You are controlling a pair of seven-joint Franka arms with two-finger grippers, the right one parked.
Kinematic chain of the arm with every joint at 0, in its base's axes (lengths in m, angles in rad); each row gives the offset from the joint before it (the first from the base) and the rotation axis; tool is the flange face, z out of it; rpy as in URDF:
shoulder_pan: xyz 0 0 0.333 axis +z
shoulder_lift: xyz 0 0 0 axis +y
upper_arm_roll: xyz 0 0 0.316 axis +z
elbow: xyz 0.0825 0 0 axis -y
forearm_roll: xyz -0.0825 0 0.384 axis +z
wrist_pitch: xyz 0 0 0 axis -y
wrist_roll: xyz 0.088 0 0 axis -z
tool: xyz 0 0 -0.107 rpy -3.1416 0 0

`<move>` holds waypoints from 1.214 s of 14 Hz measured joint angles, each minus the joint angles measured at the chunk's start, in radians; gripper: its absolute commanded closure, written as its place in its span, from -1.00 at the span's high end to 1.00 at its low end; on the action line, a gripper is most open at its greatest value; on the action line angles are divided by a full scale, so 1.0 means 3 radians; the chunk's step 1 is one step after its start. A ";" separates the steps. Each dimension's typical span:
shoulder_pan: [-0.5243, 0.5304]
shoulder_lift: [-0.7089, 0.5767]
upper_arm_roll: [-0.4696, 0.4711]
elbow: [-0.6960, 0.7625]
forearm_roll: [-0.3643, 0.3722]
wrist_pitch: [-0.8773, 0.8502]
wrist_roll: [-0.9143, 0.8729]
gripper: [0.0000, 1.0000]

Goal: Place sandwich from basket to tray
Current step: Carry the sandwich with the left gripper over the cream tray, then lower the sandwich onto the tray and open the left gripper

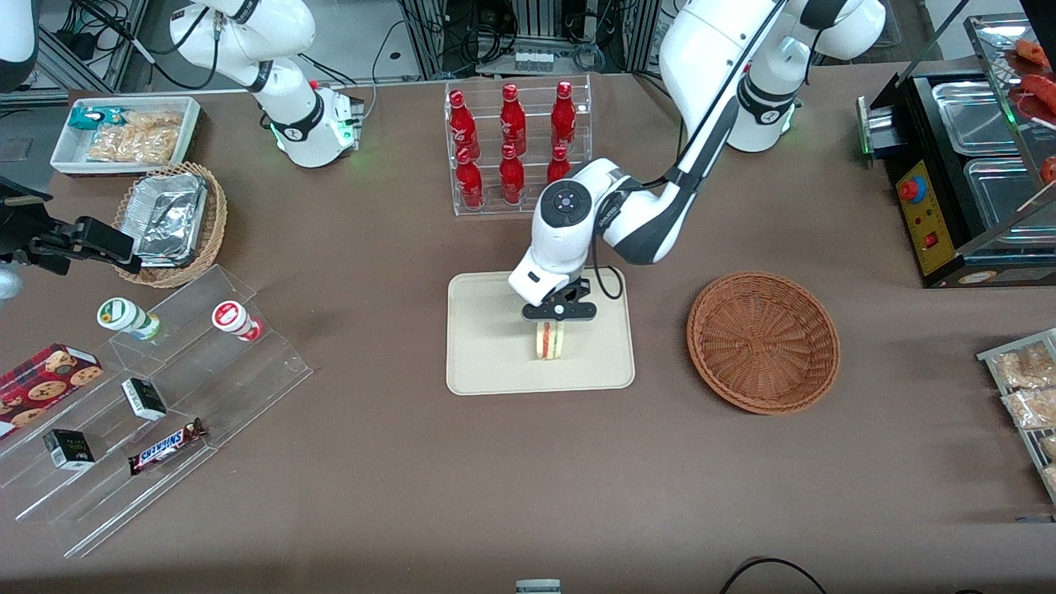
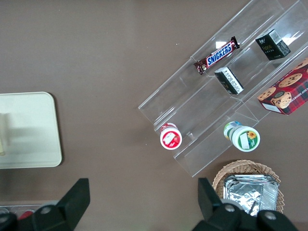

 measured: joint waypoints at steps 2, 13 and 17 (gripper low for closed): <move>0.0000 0.0105 0.0008 0.0108 0.0000 0.0000 -0.0115 -0.99; 0.0002 0.0315 0.0006 0.0359 -0.0129 -0.0002 -0.0225 1.00; 0.0023 0.0304 0.0004 0.0561 -0.0338 -0.0264 -0.0223 1.00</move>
